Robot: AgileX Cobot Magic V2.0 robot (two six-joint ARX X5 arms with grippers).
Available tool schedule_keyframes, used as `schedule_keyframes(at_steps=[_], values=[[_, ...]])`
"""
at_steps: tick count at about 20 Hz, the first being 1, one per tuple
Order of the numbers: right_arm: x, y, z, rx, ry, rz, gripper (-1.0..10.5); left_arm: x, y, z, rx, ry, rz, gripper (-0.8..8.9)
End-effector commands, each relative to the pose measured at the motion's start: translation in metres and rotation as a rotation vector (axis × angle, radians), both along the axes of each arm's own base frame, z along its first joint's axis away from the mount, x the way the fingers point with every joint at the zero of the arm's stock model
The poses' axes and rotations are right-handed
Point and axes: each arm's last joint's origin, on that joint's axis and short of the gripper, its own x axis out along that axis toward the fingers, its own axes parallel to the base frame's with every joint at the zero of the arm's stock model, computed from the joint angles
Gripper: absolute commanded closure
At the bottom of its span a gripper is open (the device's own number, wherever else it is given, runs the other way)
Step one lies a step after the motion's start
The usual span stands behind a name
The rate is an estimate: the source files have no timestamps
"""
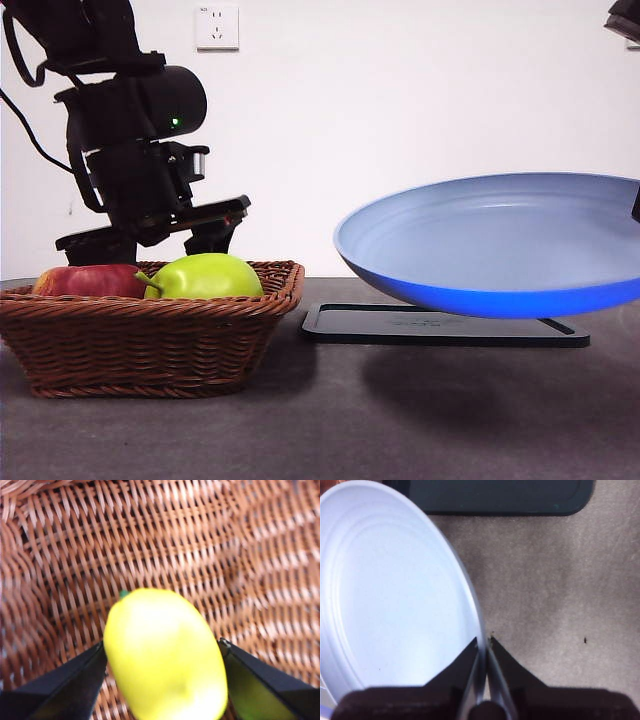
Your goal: Take the lemon from the basket,put the lemon in the plate,hand out the plate
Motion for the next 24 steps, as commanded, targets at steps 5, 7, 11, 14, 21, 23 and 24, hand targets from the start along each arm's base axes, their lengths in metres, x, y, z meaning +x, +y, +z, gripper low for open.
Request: schedule_keyframes(at_steps=[5,7,11,14,21,23,24], values=[[0.002,0.001,0.003,0.003,-0.019,0.007,9.4,0.005,-0.006,-0.001,0.018,-0.04,-0.066,6.21],[0.002,0.001,0.003,0.004,-0.018,0.007,9.4,0.003,-0.005,0.013,0.005,-0.074,-0.07,6.25],[0.008,0.002,-0.001,0.011,0.005,-0.006,9.4,-0.034,0.003,0.097,-0.139,-0.281,-0.149,6.25],[0.016,0.008,-0.011,0.109,0.086,0.044,9.4,-0.086,-0.01,0.157,-0.317,-0.451,-0.315,6.24],[0.02,0.01,-0.017,0.153,0.134,0.075,9.4,-0.138,-0.101,0.135,-0.225,-0.437,-0.579,6.21],[0.02,0.01,-0.017,0.153,0.134,0.075,9.4,-0.142,-0.119,0.118,-0.192,-0.398,-0.628,6.21],[0.02,0.011,-0.017,0.158,0.135,0.078,9.4,-0.143,-0.127,0.11,-0.183,-0.379,-0.646,6.21]])
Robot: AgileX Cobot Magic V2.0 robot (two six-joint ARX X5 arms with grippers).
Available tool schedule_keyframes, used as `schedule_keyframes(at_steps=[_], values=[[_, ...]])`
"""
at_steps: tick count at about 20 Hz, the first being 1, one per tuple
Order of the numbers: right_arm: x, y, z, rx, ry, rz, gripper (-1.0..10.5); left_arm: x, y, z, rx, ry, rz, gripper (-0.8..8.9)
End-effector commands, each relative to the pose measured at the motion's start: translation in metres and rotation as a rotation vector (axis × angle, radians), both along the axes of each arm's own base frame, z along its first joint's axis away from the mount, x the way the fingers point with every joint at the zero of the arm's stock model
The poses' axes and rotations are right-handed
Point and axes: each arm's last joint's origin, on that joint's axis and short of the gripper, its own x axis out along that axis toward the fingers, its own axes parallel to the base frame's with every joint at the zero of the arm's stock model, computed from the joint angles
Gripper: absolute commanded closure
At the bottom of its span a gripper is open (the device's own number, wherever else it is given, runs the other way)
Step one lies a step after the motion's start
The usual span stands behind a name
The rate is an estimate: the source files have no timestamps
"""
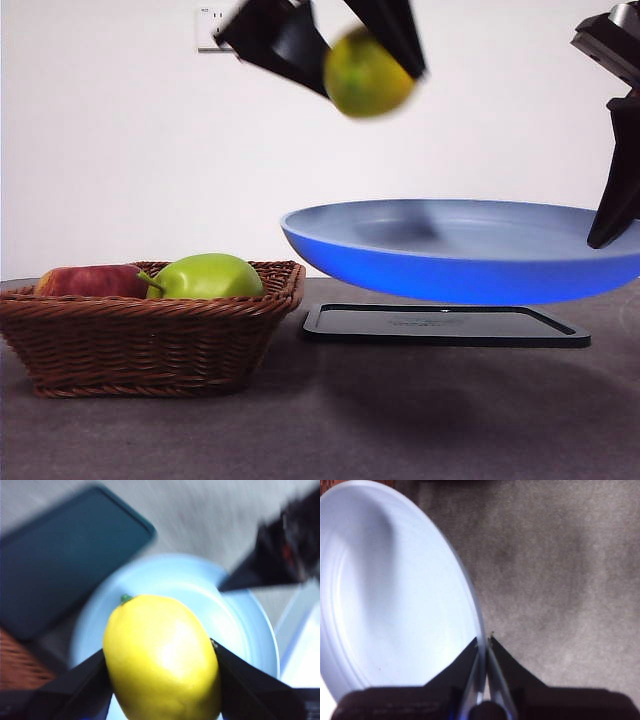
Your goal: Take the lemon from the basket,put the lemon in the plate,hand out the plate
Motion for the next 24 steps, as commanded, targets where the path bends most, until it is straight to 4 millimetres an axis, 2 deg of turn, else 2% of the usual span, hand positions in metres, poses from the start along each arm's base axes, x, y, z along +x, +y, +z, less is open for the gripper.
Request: schedule_keyframes(at_steps=[1,5,10,17,20,24], values=[[0.002,0.002,0.002,0.037,0.0,0.016,9.4,-0.002,-0.021,-0.016,0.039,0.009,-0.052,6.21],[0.002,0.003,0.003,0.056,0.005,0.027,9.4,-0.007,-0.041,-0.039,0.089,0.044,-0.097,6.04],[0.001,0.003,0.002,0.055,0.011,0.027,9.4,-0.016,-0.048,-0.04,0.113,-0.008,-0.09,4.76],[0.001,0.002,0.002,0.06,0.042,-0.009,9.4,-0.016,-0.048,-0.038,0.104,-0.011,-0.087,4.73],[0.001,0.001,0.001,0.059,0.053,-0.035,9.4,-0.02,-0.04,-0.026,0.086,-0.021,-0.082,4.73],[0.011,-0.011,-0.002,-0.001,0.065,-0.148,9.4,-0.032,-0.011,0.011,0.056,-0.083,-0.035,4.77]])
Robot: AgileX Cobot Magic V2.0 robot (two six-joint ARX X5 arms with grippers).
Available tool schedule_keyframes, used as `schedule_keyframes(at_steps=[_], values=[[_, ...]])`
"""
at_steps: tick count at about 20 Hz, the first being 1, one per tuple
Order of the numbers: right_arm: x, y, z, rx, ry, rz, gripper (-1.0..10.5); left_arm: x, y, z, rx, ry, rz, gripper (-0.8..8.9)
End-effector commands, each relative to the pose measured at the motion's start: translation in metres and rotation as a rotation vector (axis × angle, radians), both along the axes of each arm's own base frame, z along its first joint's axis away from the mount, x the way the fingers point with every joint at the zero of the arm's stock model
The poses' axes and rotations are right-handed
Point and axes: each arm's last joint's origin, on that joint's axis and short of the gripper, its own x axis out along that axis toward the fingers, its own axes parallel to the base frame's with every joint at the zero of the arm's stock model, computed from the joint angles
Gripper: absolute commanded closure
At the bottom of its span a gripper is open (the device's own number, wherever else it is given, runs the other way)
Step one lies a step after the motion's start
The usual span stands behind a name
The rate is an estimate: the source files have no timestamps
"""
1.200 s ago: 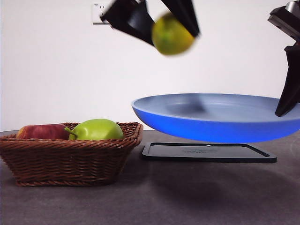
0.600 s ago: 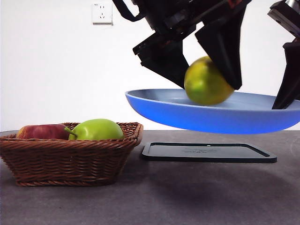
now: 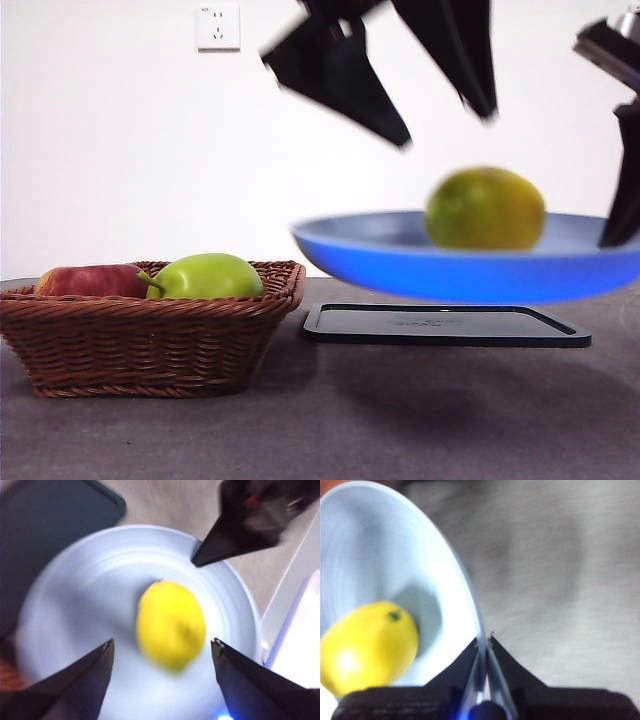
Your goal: Take the lemon from the basket,put the lemon in the plate,hand out the plate
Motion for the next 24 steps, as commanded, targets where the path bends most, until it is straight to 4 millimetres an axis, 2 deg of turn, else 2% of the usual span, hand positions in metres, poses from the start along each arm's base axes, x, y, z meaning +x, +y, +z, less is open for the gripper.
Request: schedule_keyframes(at_steps=[1,4,8,11,15,19,24], values=[[0.014,-0.006,0.001,0.011,0.014,-0.056,9.4,-0.008,0.017,0.026,-0.028,-0.066,0.037,4.77],[0.039,-0.012,0.003,0.008,0.019,-0.089,9.4,-0.022,0.047,0.056,-0.086,-0.13,0.077,4.77],[0.092,-0.013,0.007,0.01,0.005,-0.107,9.4,-0.04,0.085,0.086,-0.145,-0.223,0.153,4.77],[0.138,-0.009,0.004,0.014,-0.024,-0.107,9.4,-0.05,0.105,0.098,-0.167,-0.27,0.196,4.77],[0.184,-0.006,-0.015,0.011,0.0,-0.108,9.4,-0.053,0.112,0.098,-0.134,-0.286,0.233,4.77],[0.204,-0.005,-0.037,0.008,0.028,-0.11,9.4,-0.053,0.112,0.097,-0.123,-0.291,0.25,4.77],[0.209,-0.005,-0.055,0.007,0.064,-0.122,9.4,-0.053,0.112,0.097,-0.122,-0.291,0.25,4.77]])
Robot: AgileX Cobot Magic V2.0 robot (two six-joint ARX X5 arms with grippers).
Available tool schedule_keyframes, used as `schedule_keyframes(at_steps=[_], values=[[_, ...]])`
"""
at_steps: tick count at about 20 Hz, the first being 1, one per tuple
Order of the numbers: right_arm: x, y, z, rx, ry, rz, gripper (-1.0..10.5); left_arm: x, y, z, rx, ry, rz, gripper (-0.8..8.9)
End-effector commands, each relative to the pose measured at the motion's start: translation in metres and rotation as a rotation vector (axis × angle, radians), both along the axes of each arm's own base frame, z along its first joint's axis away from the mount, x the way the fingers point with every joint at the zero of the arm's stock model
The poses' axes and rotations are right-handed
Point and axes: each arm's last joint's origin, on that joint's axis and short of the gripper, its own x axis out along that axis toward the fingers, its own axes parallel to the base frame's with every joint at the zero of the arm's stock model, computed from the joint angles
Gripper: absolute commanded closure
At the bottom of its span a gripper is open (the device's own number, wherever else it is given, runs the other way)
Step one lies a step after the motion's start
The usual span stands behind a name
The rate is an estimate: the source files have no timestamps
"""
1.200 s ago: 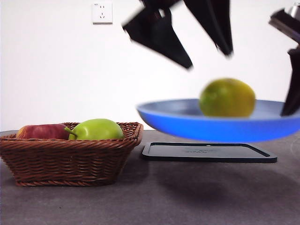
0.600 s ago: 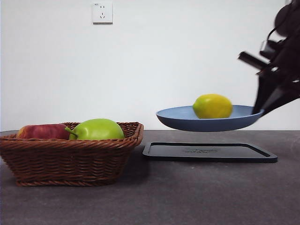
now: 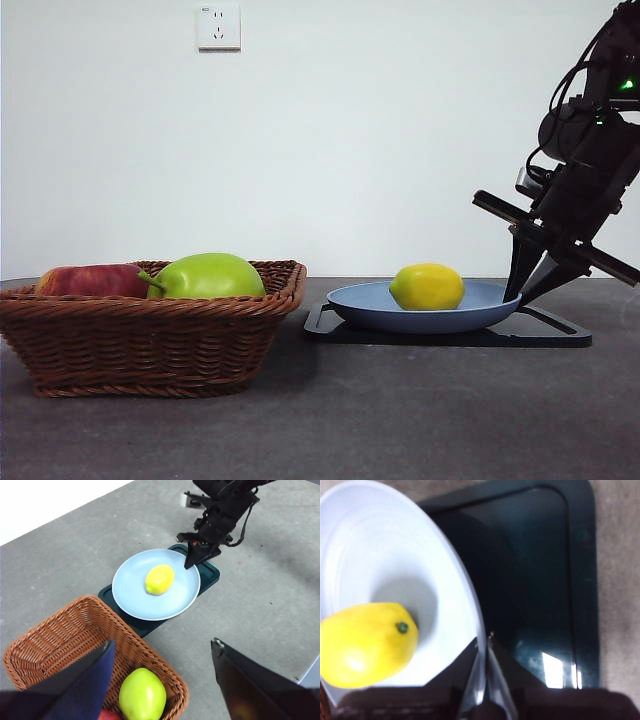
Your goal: Take the lemon from the basket,put the lemon in the plate,hand out the plate
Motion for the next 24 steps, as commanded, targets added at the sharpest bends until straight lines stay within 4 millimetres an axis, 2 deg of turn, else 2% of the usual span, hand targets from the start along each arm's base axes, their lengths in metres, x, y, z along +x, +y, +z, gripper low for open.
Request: schedule_keyframes(at_steps=[1,6,9,11,14,17,22,24], values=[[0.007,0.0,-0.002,0.007,-0.007,-0.005,9.2,0.0,-0.002,0.004,-0.008,-0.01,-0.003,4.77],[0.009,-0.001,-0.001,0.012,-0.031,-0.006,7.0,0.0,-0.002,0.004,-0.008,-0.01,-0.003,4.77],[0.006,-0.001,0.007,0.004,-0.045,0.011,6.8,0.001,-0.003,0.004,-0.009,-0.017,-0.003,4.77],[0.0,-0.002,0.022,-0.008,-0.075,0.038,6.9,0.003,-0.002,0.005,-0.015,-0.026,0.007,4.77],[-0.017,-0.001,0.058,-0.032,-0.141,0.096,6.9,0.009,0.001,0.007,-0.015,-0.049,0.025,4.78],[-0.046,0.008,0.103,-0.168,-0.224,0.127,7.4,0.016,0.005,0.008,-0.008,-0.077,0.053,4.96],[-0.114,0.042,0.183,-0.197,-0.49,0.265,9.2,0.031,0.019,0.008,0.11,-0.146,0.084,8.14],[-0.142,0.055,0.204,-0.24,-0.586,0.296,9.4,0.038,0.028,0.007,0.128,-0.145,0.13,8.07]])
